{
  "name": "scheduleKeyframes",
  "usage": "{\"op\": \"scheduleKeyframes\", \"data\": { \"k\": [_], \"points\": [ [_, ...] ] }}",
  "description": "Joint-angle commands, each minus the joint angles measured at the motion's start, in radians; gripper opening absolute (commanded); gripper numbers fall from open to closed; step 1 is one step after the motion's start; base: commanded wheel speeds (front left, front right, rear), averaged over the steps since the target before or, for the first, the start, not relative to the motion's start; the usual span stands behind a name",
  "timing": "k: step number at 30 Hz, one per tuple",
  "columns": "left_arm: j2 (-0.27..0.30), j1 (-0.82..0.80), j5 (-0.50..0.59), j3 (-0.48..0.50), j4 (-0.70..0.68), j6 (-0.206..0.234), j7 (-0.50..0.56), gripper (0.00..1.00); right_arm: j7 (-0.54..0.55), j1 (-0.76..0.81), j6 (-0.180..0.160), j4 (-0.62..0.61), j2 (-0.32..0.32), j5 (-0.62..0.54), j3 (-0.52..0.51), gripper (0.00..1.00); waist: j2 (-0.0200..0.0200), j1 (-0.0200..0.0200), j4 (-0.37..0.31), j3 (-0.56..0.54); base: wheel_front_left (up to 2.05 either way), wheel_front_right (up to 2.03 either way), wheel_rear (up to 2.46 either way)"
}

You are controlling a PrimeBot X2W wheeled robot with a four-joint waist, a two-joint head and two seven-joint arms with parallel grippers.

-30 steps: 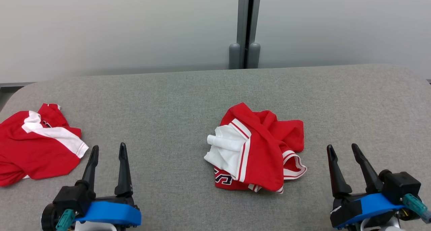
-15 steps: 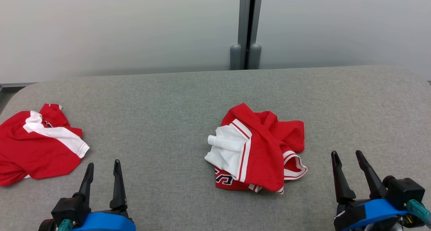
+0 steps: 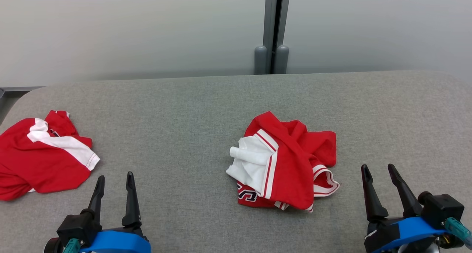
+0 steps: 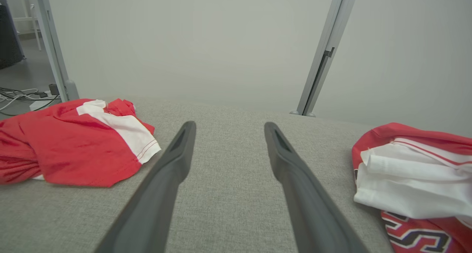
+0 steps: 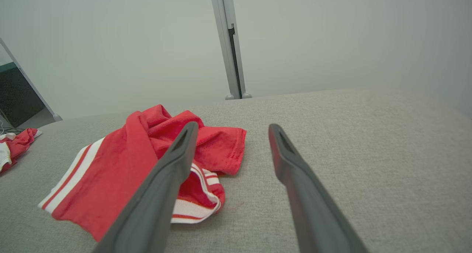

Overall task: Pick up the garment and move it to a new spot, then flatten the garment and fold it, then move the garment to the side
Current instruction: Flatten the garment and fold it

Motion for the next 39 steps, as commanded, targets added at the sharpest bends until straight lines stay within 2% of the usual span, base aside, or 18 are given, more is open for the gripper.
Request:
{"op": "scheduleKeyframes", "data": {
  "k": [1, 4, 9, 14, 22, 23, 24, 28, 31, 35, 39],
  "points": [
    [-0.001, -0.019, 0.008, 0.004, 0.001, -0.007, -0.003, 1.00, 0.003, -0.005, 0.000, -0.002, -0.004, 0.001, -0.003, 1.00, 0.0000, 0.0000, 0.004, 0.001, 0.00, 0.00, 0.00],
    [-0.006, -0.021, 0.009, 0.005, 0.004, -0.010, -0.003, 1.00, 0.019, -0.007, 0.000, 0.010, -0.004, 0.005, 0.005, 1.00, 0.0000, 0.0000, 0.008, 0.002, 0.00, 0.00, 0.00],
    [-0.013, -0.030, 0.013, 0.005, 0.005, -0.015, -0.003, 1.00, 0.147, -0.052, 0.000, 0.099, -0.004, -0.013, 0.031, 1.00, 0.0000, 0.0000, 0.012, 0.018, 0.00, 0.00, 0.00],
    [-0.018, -0.048, 0.019, -0.001, 0.009, -0.025, -0.003, 1.00, 0.218, -0.139, 0.000, 0.238, -0.004, -0.041, 0.052, 1.00, 0.0000, 0.0000, 0.021, 0.037, 0.00, 0.00, 0.00],
    [-0.018, -0.069, 0.030, -0.007, 0.015, -0.036, -0.003, 1.00, 0.259, -0.292, 0.000, 0.469, -0.004, -0.092, 0.074, 1.00, 0.0000, 0.0000, 0.035, 0.067, 0.00, 0.00, 0.00],
    [-0.018, -0.071, 0.031, -0.006, 0.015, -0.039, -0.003, 1.00, 0.264, -0.310, 0.000, 0.500, -0.004, -0.103, 0.072, 0.71, 0.0000, 0.0000, 0.036, 0.071, 0.00, 0.00, 0.00],
    [-0.019, -0.077, 0.033, -0.004, 0.013, -0.043, -0.003, 1.00, 0.269, -0.337, 0.000, 0.550, -0.004, -0.110, 0.074, 0.00, 0.0000, 0.0000, 0.038, 0.076, 0.00, 0.00, 0.00],
    [-0.021, -0.082, 0.038, 0.001, 0.012, -0.043, -0.003, 1.00, 0.220, -0.380, 0.000, 0.560, -0.003, -0.114, 0.077, 0.00, 0.0000, 0.0000, 0.039, 0.080, 0.00, 0.00, 0.00],
    [-0.025, -0.079, 0.039, 0.005, 0.001, -0.042, -0.003, 1.00, 0.166, -0.419, 0.000, 0.519, -0.003, -0.111, 0.089, 0.00, 0.0000, 0.0000, 0.035, 0.072, 0.00, 0.00, 0.00],
    [-0.029, -0.064, 0.041, 0.002, -0.010, -0.038, -0.003, 1.00, 0.143, -0.468, 0.000, 0.391, -0.003, -0.115, 0.142, 0.00, 0.0000, 0.0000, 0.029, 0.049, 0.00, 0.00, 0.00],
    [-0.033, -0.059, 0.039, 0.006, -0.027, -0.034, -0.003, 1.00, 0.199, -0.534, 0.000, 0.235, -0.023, -0.101, 0.239, 0.00, 0.0000, 0.0000, 0.021, 0.035, 0.00, 0.00, 0.00]
  ]
}}
